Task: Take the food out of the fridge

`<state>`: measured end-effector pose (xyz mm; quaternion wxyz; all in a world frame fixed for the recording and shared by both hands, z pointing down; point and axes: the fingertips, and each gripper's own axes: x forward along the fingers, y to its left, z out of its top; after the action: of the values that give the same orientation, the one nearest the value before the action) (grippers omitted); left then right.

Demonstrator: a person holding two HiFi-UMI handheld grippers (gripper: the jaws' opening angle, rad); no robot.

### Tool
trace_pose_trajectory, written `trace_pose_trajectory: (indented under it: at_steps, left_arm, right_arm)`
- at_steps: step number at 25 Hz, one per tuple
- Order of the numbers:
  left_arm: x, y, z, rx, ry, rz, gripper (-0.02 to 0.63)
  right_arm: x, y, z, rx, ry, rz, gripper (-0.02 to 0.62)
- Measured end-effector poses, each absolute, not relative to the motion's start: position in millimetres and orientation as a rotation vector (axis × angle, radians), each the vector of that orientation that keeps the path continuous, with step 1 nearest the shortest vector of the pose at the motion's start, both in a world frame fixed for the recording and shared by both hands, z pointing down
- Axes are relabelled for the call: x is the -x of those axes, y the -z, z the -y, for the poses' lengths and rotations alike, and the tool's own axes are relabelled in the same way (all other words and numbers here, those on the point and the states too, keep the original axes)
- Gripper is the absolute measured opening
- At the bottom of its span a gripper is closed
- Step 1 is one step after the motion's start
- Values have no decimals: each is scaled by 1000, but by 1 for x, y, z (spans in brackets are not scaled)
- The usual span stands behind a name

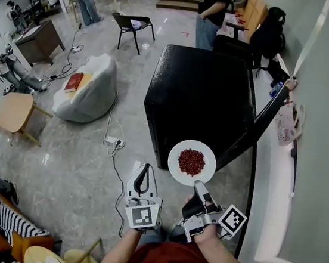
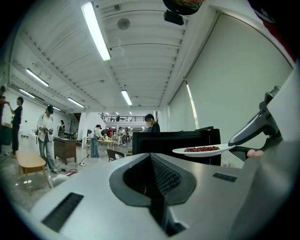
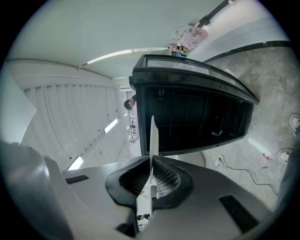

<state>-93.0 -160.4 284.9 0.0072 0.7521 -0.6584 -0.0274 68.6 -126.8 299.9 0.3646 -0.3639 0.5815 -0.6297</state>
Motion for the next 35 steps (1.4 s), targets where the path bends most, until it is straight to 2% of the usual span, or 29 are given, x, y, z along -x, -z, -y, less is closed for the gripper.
trace_pose_trajectory:
  at_steps: [35]
  left_arm:
    - [92, -268, 159, -2406, 83, 2064, 12]
  right_arm:
    - [-63, -293, 119, 918, 1610, -1528, 34]
